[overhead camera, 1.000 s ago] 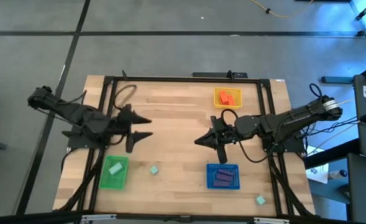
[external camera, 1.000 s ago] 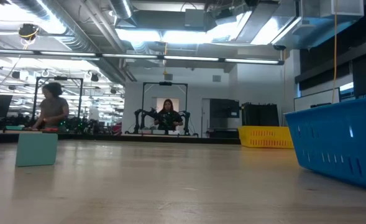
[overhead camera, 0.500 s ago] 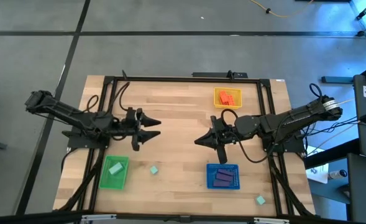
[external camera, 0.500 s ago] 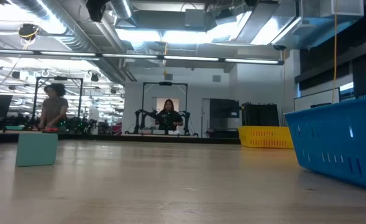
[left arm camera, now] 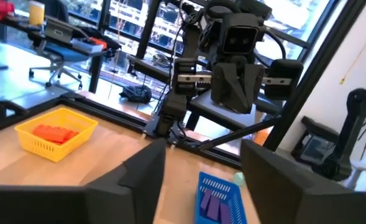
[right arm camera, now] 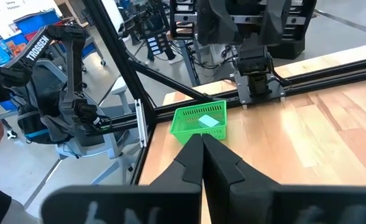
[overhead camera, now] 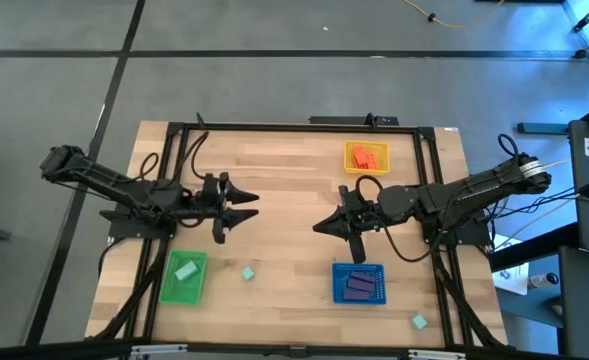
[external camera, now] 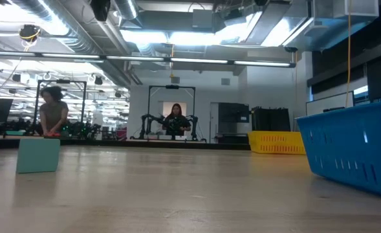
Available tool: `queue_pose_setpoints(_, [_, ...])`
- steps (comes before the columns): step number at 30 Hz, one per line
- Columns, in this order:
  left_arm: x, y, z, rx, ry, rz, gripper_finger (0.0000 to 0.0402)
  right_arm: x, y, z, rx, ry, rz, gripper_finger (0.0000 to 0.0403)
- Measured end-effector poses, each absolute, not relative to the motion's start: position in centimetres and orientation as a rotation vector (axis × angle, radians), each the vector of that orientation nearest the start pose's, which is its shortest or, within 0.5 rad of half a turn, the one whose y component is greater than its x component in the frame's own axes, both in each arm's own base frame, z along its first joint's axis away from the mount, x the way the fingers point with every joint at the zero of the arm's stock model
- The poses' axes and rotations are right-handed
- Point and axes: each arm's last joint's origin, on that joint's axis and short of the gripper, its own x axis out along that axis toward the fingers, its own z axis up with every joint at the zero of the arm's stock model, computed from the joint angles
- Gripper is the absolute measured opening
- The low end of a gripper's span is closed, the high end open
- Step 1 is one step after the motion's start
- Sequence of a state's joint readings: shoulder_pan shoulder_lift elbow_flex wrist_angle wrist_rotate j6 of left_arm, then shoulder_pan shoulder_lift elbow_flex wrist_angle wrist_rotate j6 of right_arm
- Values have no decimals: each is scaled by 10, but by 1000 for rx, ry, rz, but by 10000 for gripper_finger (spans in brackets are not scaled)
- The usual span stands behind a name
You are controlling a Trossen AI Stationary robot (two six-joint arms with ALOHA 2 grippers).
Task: Sort & place blocks by color
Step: Put the right blue block into the green bin
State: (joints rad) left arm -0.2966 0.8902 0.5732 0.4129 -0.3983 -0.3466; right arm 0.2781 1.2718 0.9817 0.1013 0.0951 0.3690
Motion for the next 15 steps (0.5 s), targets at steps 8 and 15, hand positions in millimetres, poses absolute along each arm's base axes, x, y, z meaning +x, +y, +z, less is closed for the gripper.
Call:
queue_pose_setpoints(8, [194, -49, 298, -297, -88, 39, 39, 279, 76, 325, 323, 214, 132, 0])
queue_pose_setpoints(15, [194, -50, 296, -302, -69, 24, 2, 279, 76, 325, 323, 213, 130, 0])
